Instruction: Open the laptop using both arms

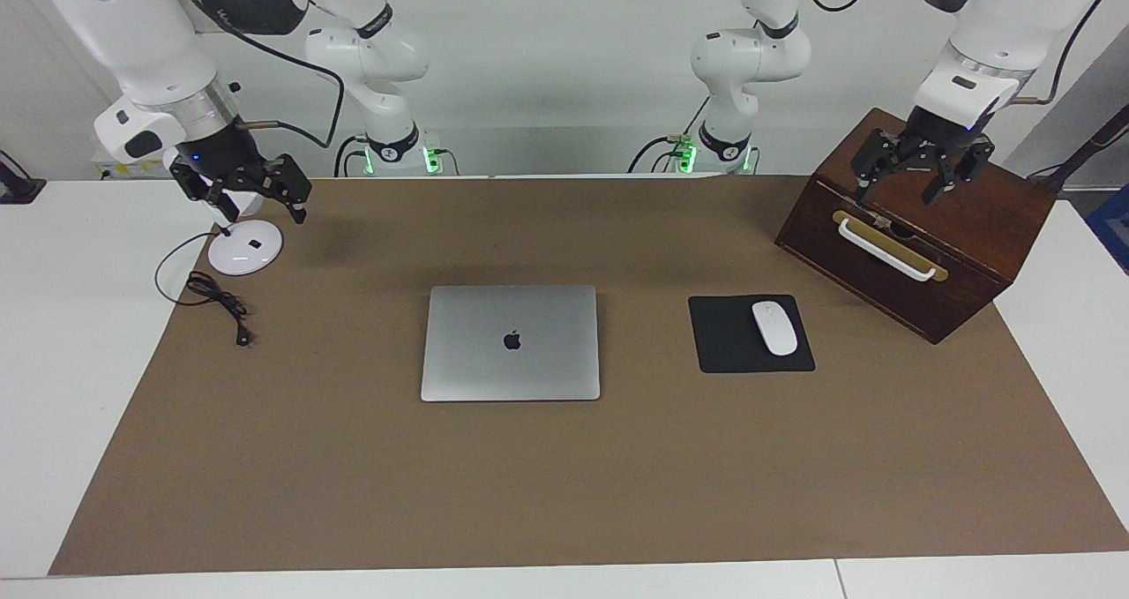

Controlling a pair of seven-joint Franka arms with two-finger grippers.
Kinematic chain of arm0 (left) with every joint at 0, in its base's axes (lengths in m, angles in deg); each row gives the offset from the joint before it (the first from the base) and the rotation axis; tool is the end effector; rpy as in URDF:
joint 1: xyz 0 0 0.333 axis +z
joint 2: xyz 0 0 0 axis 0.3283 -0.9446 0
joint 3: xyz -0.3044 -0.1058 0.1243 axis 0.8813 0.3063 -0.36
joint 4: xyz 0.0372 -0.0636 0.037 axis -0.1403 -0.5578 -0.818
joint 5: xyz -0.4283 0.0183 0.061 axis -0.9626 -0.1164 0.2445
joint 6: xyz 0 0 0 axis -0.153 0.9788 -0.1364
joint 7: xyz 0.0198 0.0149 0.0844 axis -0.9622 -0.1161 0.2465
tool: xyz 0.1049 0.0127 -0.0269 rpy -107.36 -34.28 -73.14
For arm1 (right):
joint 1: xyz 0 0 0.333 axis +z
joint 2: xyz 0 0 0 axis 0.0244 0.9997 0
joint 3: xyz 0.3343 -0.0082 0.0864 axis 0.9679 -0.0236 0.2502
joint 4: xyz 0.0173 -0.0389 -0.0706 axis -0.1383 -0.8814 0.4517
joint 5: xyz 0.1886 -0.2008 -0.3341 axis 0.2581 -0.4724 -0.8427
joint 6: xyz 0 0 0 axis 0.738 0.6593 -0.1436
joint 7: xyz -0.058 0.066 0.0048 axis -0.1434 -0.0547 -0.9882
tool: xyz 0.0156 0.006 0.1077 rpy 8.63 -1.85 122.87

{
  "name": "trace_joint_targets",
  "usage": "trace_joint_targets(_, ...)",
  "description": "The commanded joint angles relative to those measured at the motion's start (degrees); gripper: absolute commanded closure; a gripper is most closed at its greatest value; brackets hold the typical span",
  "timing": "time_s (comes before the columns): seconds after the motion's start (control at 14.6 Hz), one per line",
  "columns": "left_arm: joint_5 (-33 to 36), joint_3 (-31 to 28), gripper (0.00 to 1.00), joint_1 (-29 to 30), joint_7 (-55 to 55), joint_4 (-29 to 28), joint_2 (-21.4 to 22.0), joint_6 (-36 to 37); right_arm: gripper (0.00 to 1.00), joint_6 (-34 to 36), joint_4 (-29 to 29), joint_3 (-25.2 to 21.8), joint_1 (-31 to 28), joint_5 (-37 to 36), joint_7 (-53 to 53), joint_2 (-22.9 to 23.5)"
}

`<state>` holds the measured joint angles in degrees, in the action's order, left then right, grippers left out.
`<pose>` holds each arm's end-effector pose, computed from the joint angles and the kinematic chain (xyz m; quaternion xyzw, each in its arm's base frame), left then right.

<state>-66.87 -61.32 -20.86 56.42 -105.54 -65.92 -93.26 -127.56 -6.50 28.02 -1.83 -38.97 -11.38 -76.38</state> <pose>0.5832 -0.0188 0.6701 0.9970 -0.0675 0.0368 0.0096 0.5933 -0.0265 0.6327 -0.9984 0.0522 -0.0004 0.0227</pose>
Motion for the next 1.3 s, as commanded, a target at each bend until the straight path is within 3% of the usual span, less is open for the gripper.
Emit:
trace_joint_targets(0.0,0.7,0.4,0.00,0.7,0.4,-2.4,1.7,-1.6,0.00,-2.5,-1.5,0.8,0.4,1.1,0.1,-1.2)
trace_joint_targets(0.27,0.7,0.4,0.00,0.7,0.4,-2.4,1.7,-1.4,0.00,-6.2,0.0,0.5,-0.2,1.2,0.9,-0.8)
trace_joint_targets(0.62,0.7,0.5,0.00,0.0,0.0,-2.4,1.7,-1.7,0.00,0.9,-0.8,0.1,-1.2,1.1,0.6,-3.1)
trace_joint_targets(1.23,0.7,0.5,0.05,0.3,0.5,-2.6,1.7,-2.4,0.00,0.0,-1.4,0.2,-0.8,1.1,0.2,-3.0)
